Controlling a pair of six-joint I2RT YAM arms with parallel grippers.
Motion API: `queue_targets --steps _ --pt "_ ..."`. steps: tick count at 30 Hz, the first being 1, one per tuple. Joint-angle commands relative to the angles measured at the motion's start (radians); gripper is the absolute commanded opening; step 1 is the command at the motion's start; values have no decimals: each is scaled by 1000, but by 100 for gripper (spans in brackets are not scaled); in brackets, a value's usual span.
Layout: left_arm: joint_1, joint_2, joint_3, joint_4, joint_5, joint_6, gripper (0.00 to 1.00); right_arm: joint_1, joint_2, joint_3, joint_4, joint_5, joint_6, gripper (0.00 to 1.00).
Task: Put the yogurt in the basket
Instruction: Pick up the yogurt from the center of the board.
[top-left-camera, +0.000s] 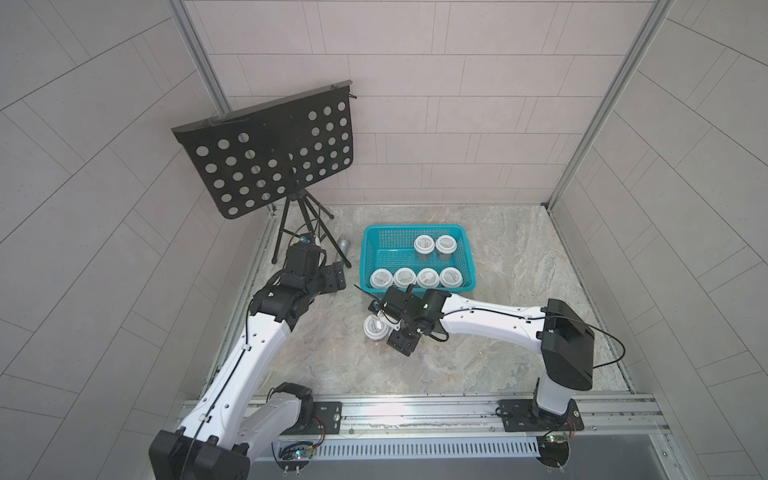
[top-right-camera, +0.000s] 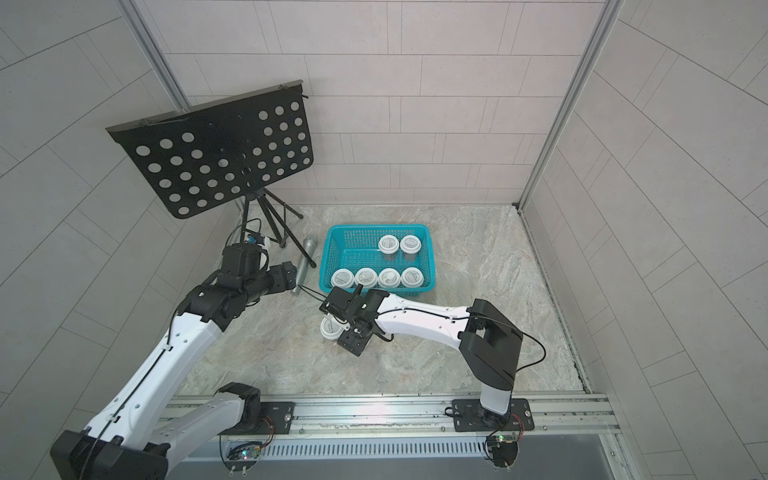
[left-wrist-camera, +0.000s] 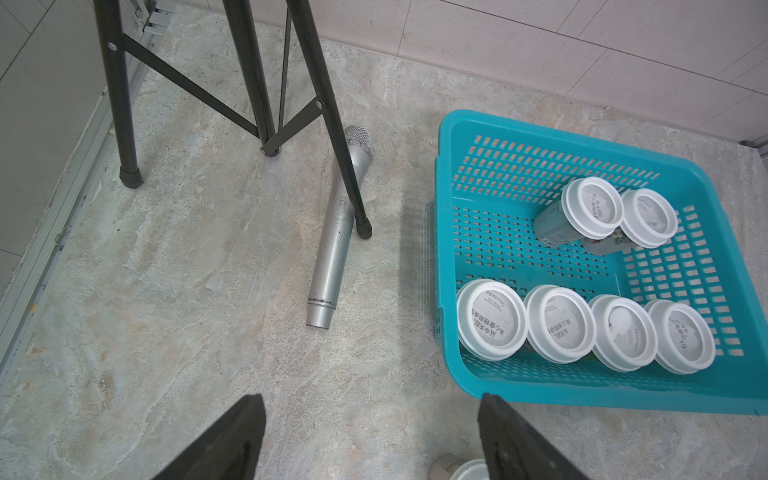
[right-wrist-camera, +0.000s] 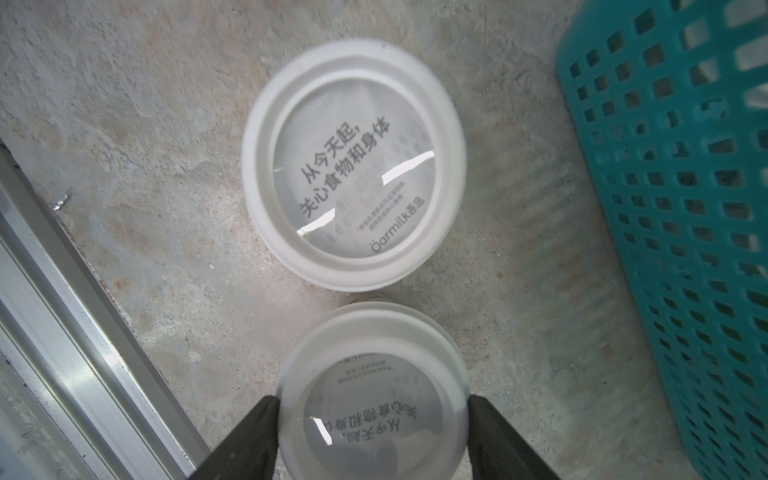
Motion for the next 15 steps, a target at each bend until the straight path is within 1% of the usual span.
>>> queue_targets --steps 1,6,15 --pt "8 -8 -9 4 -2 10 88 5 14 15 -30 16 9 71" --pt "10 -9 -8 5 0 10 88 5 19 11 -30 17 11 68" --pt "10 -9 -9 4 -4 11 88 5 41 5 -25 17 15 67"
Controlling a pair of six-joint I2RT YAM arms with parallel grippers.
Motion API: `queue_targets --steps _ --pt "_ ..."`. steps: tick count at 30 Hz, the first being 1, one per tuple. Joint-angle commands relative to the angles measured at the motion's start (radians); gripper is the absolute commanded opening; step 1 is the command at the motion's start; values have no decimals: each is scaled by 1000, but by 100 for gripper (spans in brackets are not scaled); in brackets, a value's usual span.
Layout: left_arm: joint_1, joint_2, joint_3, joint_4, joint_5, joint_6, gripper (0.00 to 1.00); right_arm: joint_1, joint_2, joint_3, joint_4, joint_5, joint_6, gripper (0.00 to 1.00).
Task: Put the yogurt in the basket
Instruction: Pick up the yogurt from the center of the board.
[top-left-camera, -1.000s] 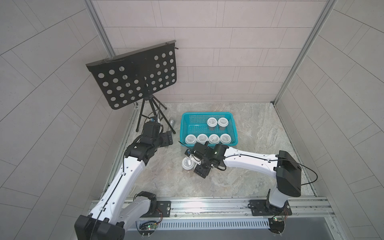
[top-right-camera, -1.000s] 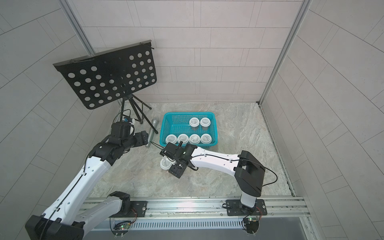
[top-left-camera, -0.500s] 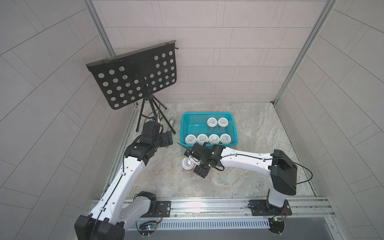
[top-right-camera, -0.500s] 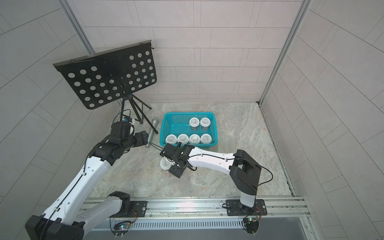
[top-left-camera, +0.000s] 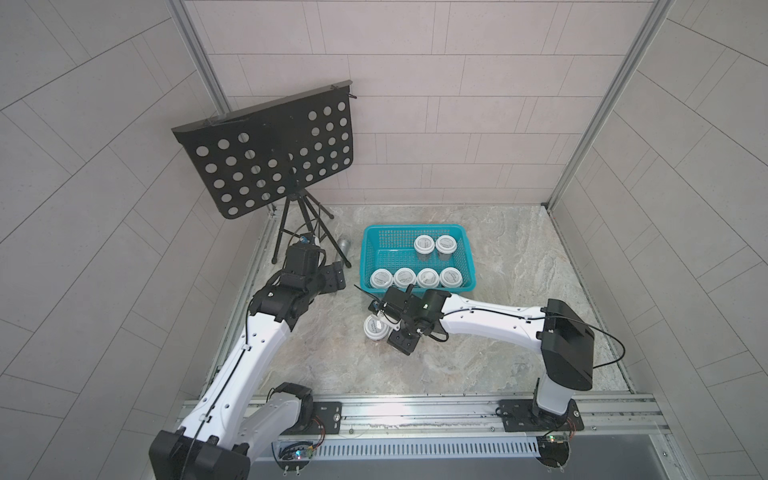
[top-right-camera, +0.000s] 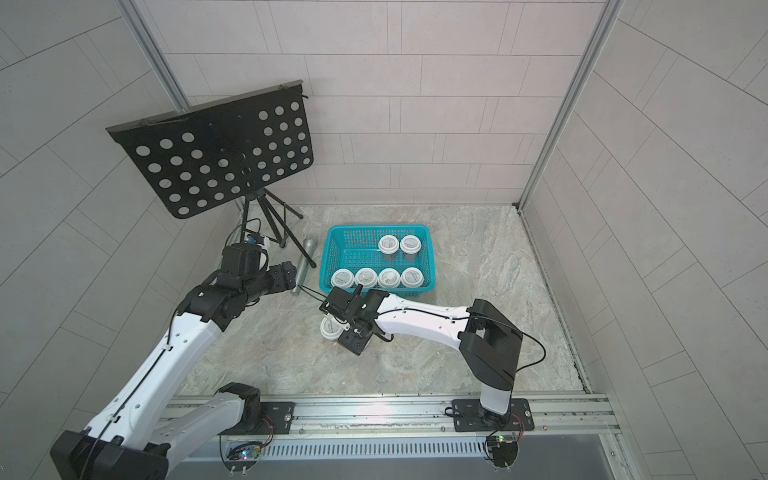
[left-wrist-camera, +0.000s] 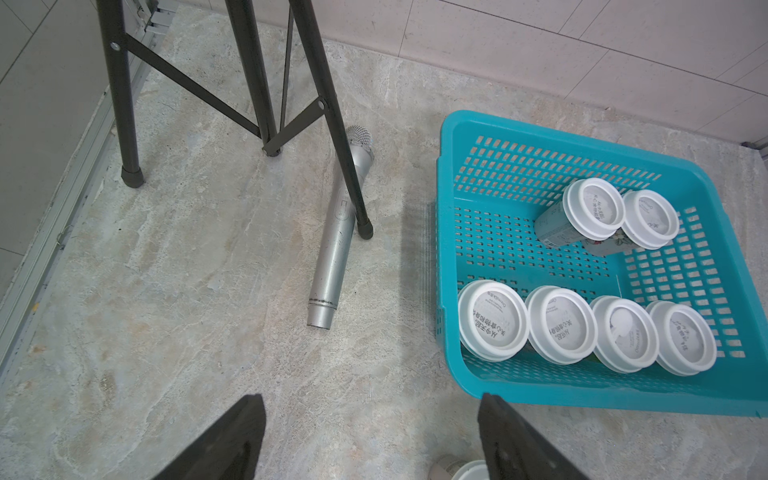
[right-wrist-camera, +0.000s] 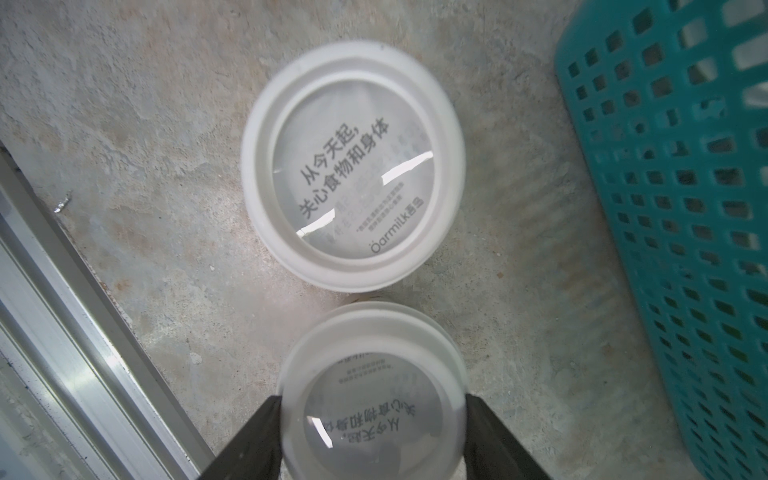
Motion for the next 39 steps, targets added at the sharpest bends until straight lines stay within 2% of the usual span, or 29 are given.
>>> queue_targets --steps 1,9,20,29,39 --pt "6 -10 -9 4 -4 11 88 4 40 5 -27 17 9 67" --pt "6 -10 -9 3 -5 11 88 -4 0 -3 -8 27 26 64" --pt "9 -15 -8 2 -9 10 88 -75 -74 -11 14 -54 56 61" --pt "10 -16 -10 2 -11 9 88 -201 -145 23 19 -198 61 61" --pt "12 -17 -10 2 -12 8 88 -320 -165 152 35 -360 61 61"
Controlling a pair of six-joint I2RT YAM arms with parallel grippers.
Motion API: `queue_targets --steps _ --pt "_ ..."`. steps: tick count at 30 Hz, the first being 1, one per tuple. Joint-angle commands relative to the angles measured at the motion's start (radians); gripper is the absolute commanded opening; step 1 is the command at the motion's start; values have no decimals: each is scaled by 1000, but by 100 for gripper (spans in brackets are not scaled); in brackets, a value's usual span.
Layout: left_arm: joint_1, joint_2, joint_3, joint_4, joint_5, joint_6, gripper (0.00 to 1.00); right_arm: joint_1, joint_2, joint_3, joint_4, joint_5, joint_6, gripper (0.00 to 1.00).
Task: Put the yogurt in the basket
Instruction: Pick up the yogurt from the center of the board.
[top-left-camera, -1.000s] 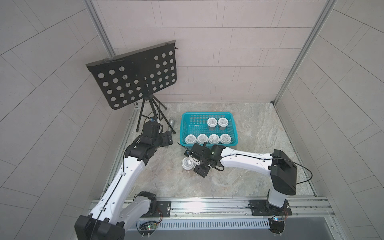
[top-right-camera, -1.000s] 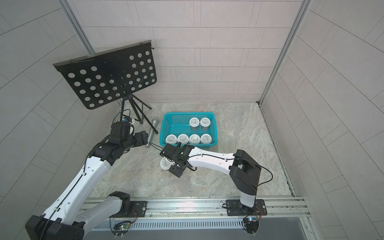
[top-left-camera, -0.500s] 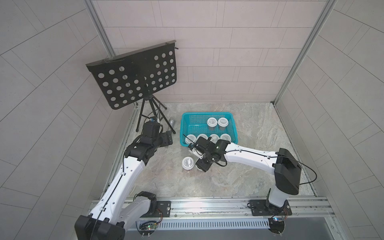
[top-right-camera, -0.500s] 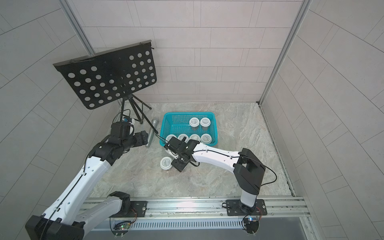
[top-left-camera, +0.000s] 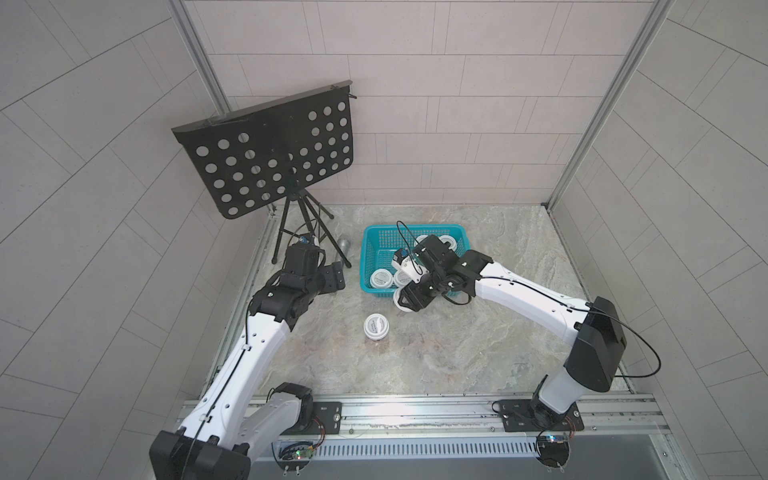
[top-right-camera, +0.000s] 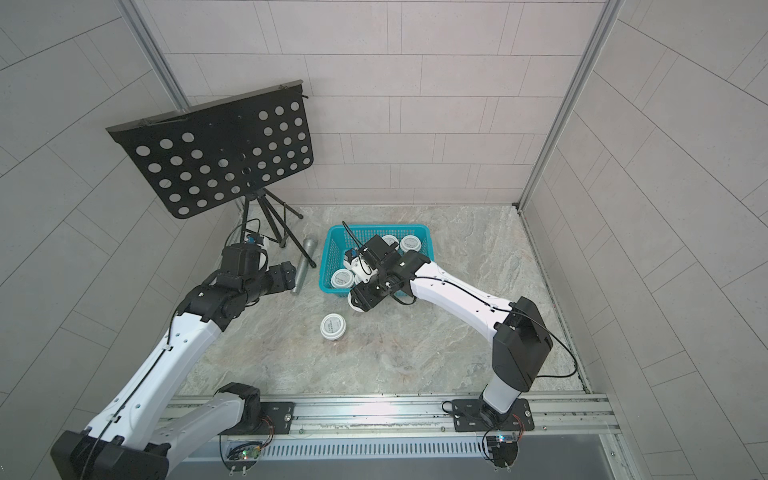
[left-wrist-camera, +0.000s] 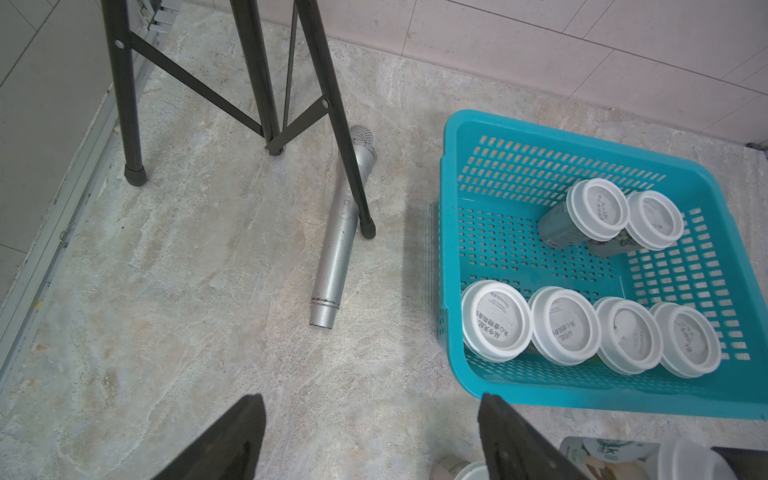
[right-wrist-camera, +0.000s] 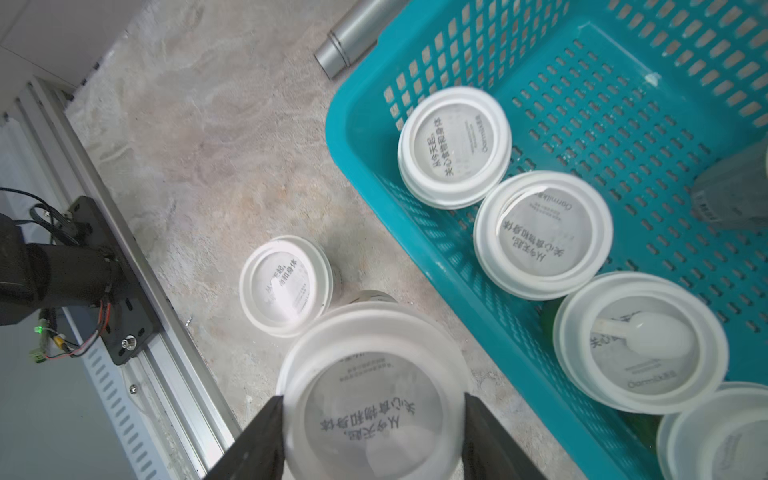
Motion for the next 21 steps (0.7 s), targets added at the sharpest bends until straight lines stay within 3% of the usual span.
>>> queue_targets --steps 1,7,21 --pt "7 -16 -8 2 -11 9 88 -29 -29 63 17 -81 11 61" --pt "10 -18 -8 0 -12 10 88 -92 15 186 39 -97 42 61" --pt "11 -18 -11 2 -11 8 88 -182 235 410 40 84 92 61"
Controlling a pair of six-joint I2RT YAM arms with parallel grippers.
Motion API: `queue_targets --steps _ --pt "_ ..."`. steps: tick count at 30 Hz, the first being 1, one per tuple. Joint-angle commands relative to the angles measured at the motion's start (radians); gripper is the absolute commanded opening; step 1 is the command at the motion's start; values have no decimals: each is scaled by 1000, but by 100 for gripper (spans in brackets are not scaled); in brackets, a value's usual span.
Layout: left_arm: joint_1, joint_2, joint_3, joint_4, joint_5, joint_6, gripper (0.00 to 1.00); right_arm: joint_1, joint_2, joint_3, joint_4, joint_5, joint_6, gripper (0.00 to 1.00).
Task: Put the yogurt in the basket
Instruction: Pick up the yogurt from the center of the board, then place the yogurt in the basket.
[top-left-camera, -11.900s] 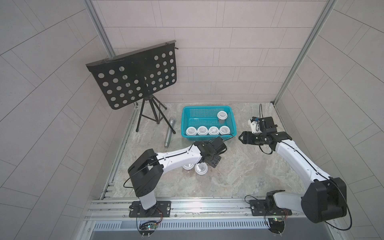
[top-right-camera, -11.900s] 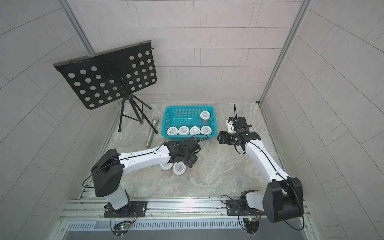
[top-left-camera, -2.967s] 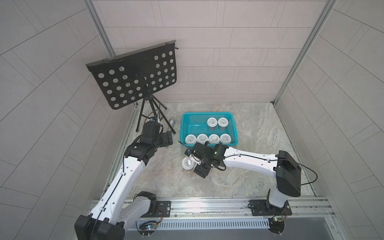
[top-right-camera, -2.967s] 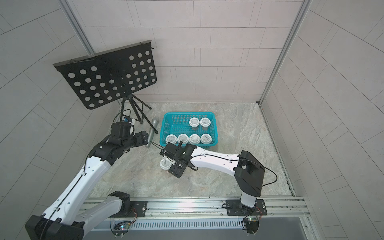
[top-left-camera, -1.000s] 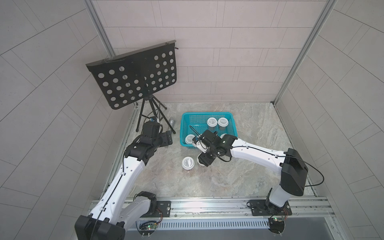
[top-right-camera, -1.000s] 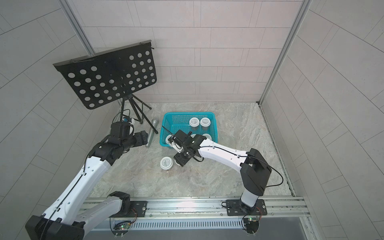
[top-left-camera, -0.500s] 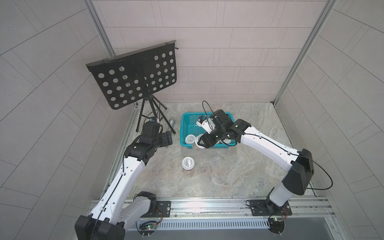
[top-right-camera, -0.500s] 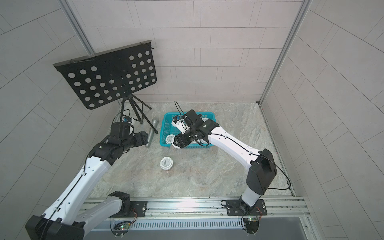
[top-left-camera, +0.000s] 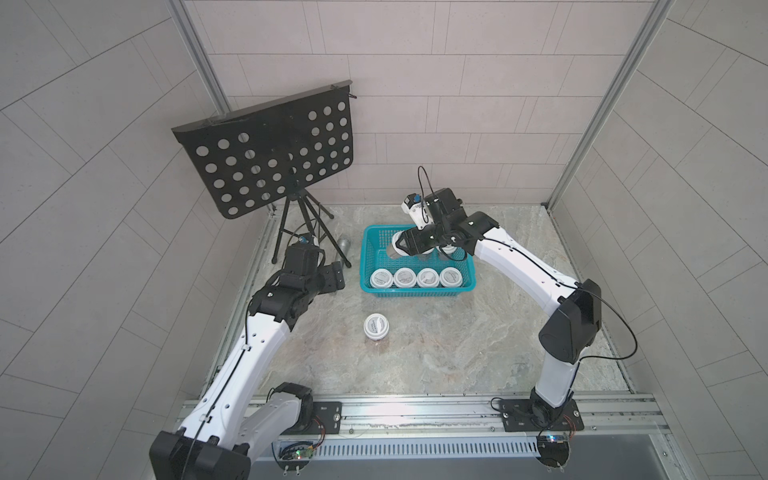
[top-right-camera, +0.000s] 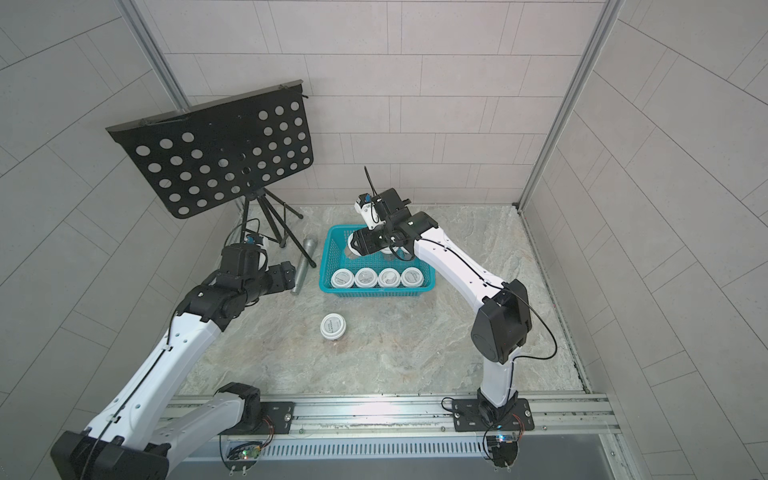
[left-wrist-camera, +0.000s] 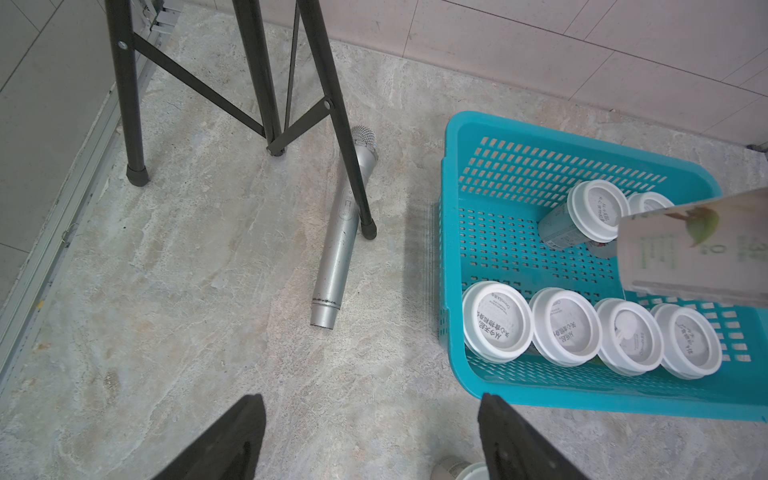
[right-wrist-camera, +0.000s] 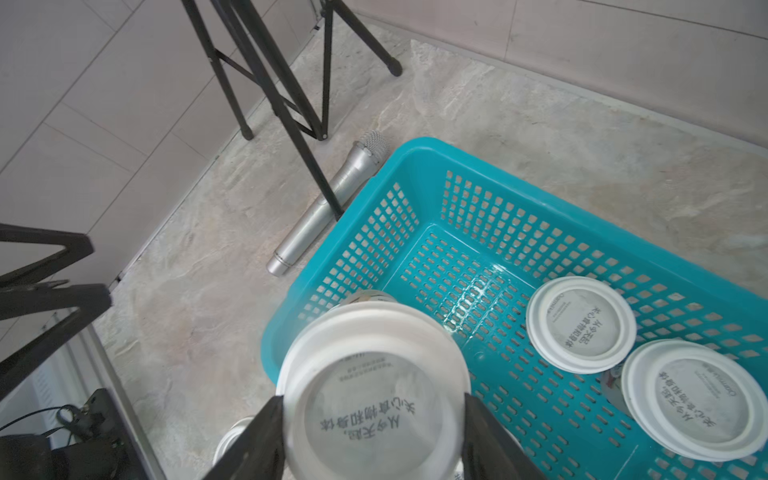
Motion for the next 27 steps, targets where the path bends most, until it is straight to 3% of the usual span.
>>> queue_targets --steps 1,17,27 --pt "9 -17 -11 2 -11 7 88 2 33 50 -10 81 8 61" --pt "11 -13 -12 2 -9 7 88 9 311 301 -129 306 -55 60" --pt "14 -14 -11 1 -5 8 88 15 430 426 -194 361 -70 59"
